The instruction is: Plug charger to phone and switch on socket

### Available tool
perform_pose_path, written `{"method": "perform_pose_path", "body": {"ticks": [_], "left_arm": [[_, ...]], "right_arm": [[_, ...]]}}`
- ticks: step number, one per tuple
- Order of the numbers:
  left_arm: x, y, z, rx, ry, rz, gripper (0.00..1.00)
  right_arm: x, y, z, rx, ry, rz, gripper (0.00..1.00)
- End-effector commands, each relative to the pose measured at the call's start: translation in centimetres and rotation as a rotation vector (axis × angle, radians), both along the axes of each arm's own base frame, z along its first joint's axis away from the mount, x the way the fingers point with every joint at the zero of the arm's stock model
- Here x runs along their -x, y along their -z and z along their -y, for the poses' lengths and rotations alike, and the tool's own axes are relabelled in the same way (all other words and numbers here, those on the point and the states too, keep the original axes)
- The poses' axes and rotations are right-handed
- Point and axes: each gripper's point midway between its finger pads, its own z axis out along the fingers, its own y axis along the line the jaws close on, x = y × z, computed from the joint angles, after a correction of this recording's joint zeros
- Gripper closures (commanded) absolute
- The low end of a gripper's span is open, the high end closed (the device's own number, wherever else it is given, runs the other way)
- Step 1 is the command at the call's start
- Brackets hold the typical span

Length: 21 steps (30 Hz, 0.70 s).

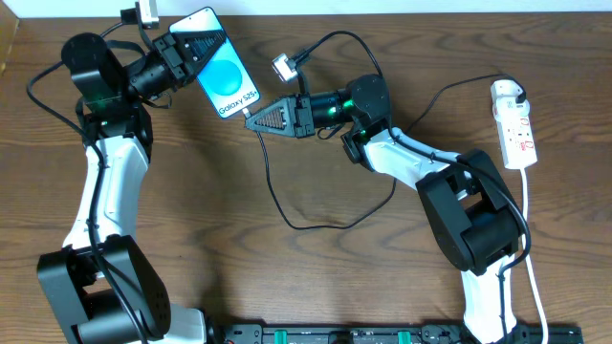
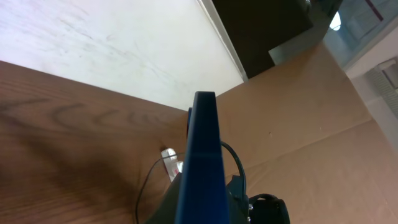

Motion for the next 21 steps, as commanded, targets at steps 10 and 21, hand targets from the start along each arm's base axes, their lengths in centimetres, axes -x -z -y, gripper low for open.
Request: {"method": "perform_pose_path", "body": {"ticks": [10, 21], "left_arm": [[0.84, -0.42, 0.77, -0.008, 0.047, 0.021, 0.92], [0.95, -0.37, 1.43, -0.008, 0.062, 0.018, 0.92]], "right_arm": [[-0.77, -0.99, 0.02, -0.029, 0.036, 0.029, 0.99], [-0.81, -1.04, -0.08, -0.03, 0.04, 0.023, 0.99]]}}
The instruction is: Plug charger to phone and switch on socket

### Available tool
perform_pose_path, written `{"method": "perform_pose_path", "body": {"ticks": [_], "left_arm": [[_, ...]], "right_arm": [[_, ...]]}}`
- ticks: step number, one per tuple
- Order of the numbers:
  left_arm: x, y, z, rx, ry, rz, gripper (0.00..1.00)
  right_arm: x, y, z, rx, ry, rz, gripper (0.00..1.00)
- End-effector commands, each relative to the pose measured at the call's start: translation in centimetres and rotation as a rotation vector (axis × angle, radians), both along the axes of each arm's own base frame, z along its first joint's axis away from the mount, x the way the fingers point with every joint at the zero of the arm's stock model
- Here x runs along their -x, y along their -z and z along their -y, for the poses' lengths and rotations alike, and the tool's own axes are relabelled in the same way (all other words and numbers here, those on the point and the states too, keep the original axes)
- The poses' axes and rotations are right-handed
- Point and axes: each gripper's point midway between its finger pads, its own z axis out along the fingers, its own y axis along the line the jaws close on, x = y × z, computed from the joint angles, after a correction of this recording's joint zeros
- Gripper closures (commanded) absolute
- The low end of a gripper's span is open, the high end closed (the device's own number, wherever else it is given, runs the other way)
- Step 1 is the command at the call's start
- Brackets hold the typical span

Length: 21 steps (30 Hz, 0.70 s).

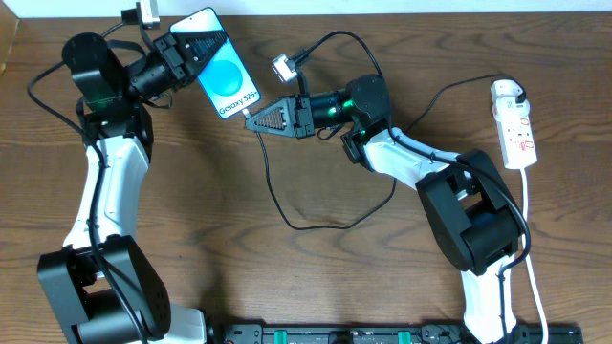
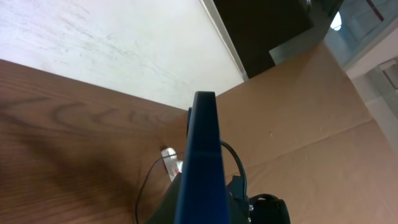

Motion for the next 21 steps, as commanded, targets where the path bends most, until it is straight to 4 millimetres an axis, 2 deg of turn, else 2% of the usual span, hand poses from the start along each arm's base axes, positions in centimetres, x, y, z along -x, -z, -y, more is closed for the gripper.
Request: {"method": "perform_pose_path", "body": {"ticks": [1, 21], "left_arm": [[0.93, -0.49, 1.26, -0.007, 0.059, 0.024, 0.92], [1.6, -0.46, 1.89, -0.01, 0.107, 0.028, 0.93]], "right_arm": [[-0.84, -1.06, -0.09, -0.031, 0.043, 0.023, 0.99], [-1.41, -1.29, -0.12, -0.042, 0.073, 0.009, 0.99]]}}
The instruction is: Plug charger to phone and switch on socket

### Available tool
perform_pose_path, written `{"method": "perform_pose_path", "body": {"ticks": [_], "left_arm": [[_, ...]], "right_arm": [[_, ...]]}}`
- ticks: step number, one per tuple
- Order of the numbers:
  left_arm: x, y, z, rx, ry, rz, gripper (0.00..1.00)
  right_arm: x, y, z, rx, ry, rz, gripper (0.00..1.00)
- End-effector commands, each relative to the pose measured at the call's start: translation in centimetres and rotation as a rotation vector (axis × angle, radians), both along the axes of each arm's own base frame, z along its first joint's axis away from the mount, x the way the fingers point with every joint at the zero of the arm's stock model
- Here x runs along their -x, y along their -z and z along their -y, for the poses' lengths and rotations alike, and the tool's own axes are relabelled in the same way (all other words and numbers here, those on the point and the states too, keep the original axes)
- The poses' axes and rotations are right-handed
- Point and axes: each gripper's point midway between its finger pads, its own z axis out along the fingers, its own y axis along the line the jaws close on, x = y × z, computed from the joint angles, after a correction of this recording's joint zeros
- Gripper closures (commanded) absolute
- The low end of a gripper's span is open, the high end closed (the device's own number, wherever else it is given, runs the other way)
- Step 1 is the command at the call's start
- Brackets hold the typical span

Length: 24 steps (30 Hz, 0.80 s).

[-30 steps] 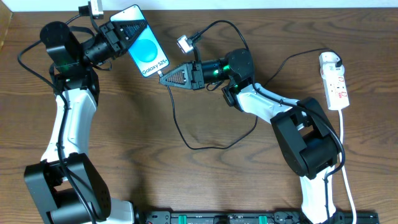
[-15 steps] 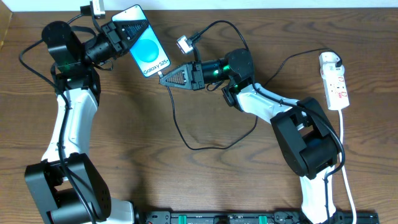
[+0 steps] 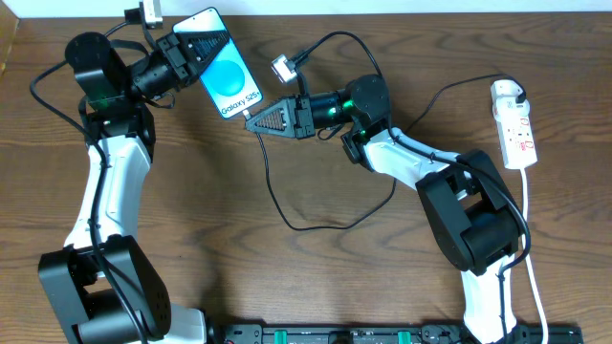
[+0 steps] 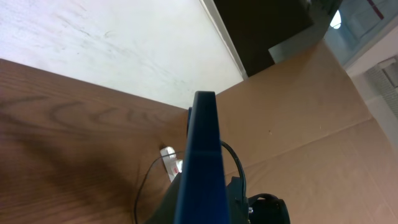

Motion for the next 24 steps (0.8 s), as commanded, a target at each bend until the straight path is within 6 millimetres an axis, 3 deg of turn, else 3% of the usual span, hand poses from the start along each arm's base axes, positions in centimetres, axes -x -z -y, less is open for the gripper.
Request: {"method": "perform_pose_path", "body": {"ticks": [1, 24], "left_arm": [[1.61, -0.48, 1.53, -0.011, 0.103, 0.031, 0.93], [1.51, -0.47, 1.48, -0.017, 0.097, 0.041, 0.92]], "right_arm": [[-1.54, -1.34, -0.14, -0.044, 0.08, 0.007, 0.99], [-2.43, -2.18, -0.12, -0.073, 0.131, -0.043, 0.99]]}}
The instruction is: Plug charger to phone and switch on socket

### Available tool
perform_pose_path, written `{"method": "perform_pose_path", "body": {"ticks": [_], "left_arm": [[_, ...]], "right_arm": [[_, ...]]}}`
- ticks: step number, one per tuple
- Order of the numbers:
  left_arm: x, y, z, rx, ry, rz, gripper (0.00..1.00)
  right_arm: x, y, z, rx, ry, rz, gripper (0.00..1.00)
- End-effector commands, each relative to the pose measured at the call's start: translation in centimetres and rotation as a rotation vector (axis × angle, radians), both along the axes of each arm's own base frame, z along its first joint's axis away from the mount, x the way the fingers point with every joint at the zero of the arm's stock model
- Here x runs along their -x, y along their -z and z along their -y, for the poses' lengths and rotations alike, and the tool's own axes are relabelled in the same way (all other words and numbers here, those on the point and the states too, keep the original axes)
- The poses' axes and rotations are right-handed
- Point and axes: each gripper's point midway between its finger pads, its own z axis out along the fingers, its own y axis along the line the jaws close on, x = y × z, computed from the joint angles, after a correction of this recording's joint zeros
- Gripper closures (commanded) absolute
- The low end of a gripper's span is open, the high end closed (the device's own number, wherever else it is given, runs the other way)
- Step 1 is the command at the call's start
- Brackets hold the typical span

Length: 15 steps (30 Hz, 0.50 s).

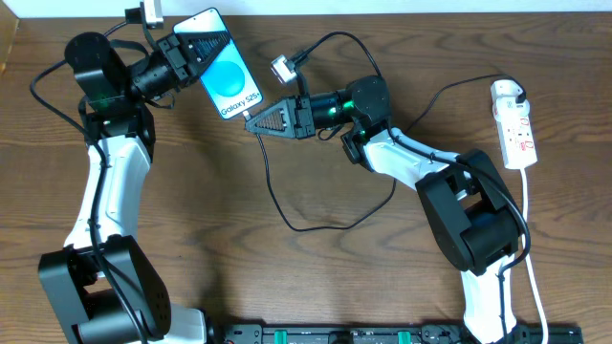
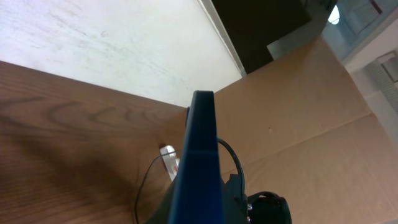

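The phone (image 1: 226, 78), its screen lit with a blue circle, is held off the table at the upper left, with my left gripper (image 1: 194, 48) shut on its upper end. In the left wrist view the phone (image 2: 200, 155) shows edge-on as a dark blue bar that hides my own fingers. My right gripper (image 1: 256, 119) is shut on the charger connector (image 1: 248, 121), whose tip touches the phone's lower edge. The black charger cable (image 1: 287, 215) loops down across the table. The white socket strip (image 1: 514, 129) lies at the far right.
The cable's silver USB end (image 1: 280, 66) lies loose on the wooden table (image 1: 191, 239) behind my right gripper. A white plug (image 1: 507, 93) sits in the strip's top socket, and its white cord runs down the right edge. Cardboard stands beyond the table in the left wrist view.
Almost nothing differs. The left wrist view has shifted a trifle, so the phone's edge sits slightly further left. Both grippers keep their holds at the same spots.
At the two oldest moments my left gripper held the phone tilted at the upper left, with my right gripper holding the connector at its lower edge. Later the phone stood slightly higher and further right. It stays there now, connector tip still against it.
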Motion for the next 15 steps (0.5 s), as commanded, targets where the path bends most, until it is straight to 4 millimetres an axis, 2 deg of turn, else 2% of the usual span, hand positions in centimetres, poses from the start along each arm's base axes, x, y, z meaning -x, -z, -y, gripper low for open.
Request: {"method": "perform_pose_path", "body": {"ticks": [1, 15], "left_arm": [[1.3, -0.4, 1.3, -0.009, 0.083, 0.025, 0.92], [0.9, -0.4, 1.1, -0.01, 0.053, 0.026, 0.92]], "right_arm": [[-2.7, -1.9, -0.2, -0.073, 0.144, -0.022, 0.99], [-3.9, -2.4, -0.2, -0.089, 0.199, -0.107, 0.99]]}}
